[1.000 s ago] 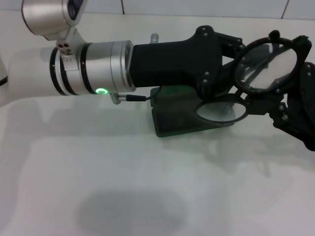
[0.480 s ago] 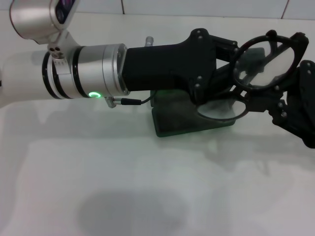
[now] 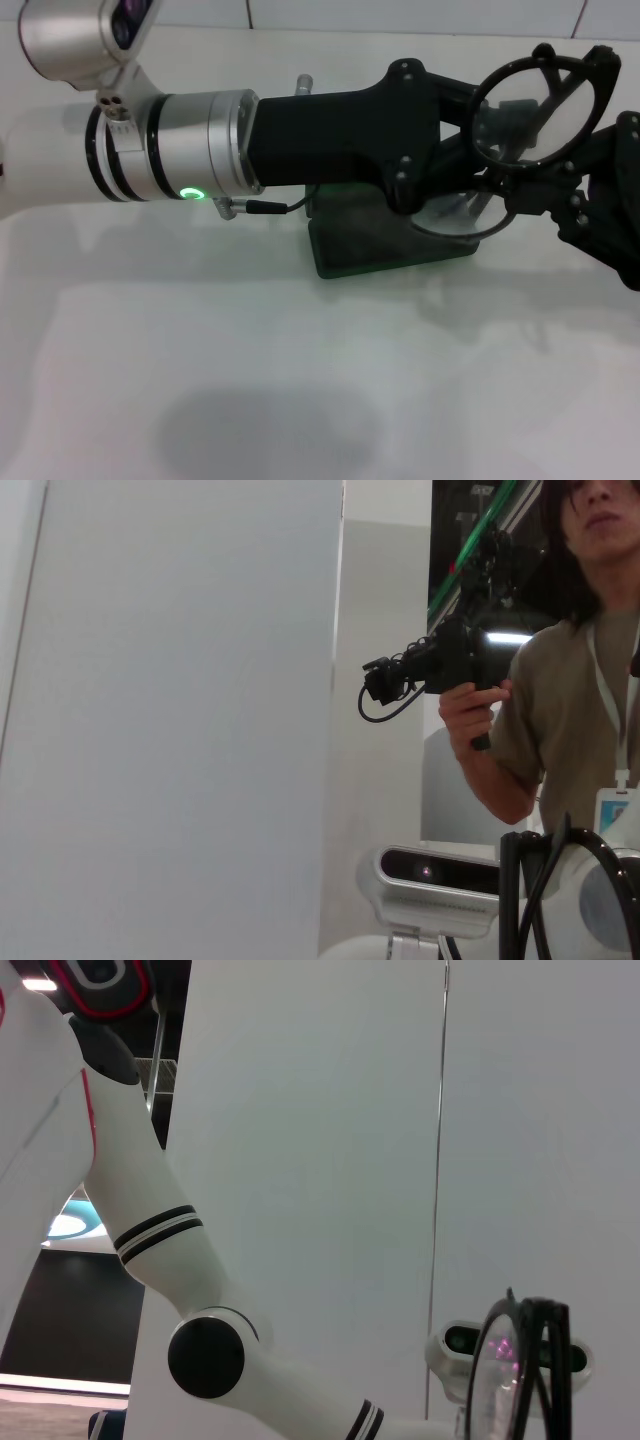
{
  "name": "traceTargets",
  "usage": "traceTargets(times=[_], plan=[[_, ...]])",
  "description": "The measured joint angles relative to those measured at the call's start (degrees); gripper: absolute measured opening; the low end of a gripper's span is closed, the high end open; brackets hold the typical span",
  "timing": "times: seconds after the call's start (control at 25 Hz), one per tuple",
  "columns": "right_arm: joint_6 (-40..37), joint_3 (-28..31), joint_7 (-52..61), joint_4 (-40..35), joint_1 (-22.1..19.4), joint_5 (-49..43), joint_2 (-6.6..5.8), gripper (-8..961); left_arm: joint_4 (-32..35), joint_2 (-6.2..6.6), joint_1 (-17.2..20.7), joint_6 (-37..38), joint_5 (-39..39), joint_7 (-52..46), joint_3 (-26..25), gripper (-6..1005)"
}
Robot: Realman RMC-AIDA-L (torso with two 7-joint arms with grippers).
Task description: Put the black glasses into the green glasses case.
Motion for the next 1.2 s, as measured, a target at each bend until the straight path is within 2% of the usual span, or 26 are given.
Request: traceTargets(times=[0.44, 0.64, 0.76, 0.88, 0.92, 0.96, 1.12, 1.2], plan=[[0.0, 0.0, 0.2, 0.0, 0.1, 0.0, 0.11, 44, -0.7, -0.1, 1.5, -1.5, 0.0, 0.3, -3.8, 48], [0.9, -0.4, 0.9, -0.3, 0.5, -0.3, 0.22, 45, -0.5, 0.17, 4.0, -3.3, 0.3, 0.6, -8.1, 48], [4.0, -2.7, 4.0, -2.6, 2.0, -0.5, 0.11, 46, -0.4, 1.35, 6.5, -5.3, 0.3, 1.7, -12.1, 48], [8.4, -8.4, 9.9, -7.6, 4.6, -1.6, -0.76, 47, -0.2, 2.88, 9.8, -6.2, 0.3, 2.0, -16.9, 49], [10.0, -10.1, 12.3, -9.8, 5.4, -2.7, -1.09, 47, -0.2, 2.88, 9.8, -6.2, 0.3, 2.0, -16.9, 49], [11.5, -11.5, 16.0, -12.7, 6.3, -5.3, -1.28, 47, 0.8, 4.31, 12.8, -5.7, 0.2, 1.9, -19.3, 49], [14.3, -13.1, 31.4, -23.7, 10.5, -18.9, -1.26, 48, 3.0, 5.2, 15.7, -5.0, 0.3, 1.6, -19.1, 49], [13.8, -13.3, 38.7, -26.8, 14.4, -27.3, -0.99, 49, 4.0, 5.26, 17.4, -4.7, 0.4, 1.6, -19.1, 49]])
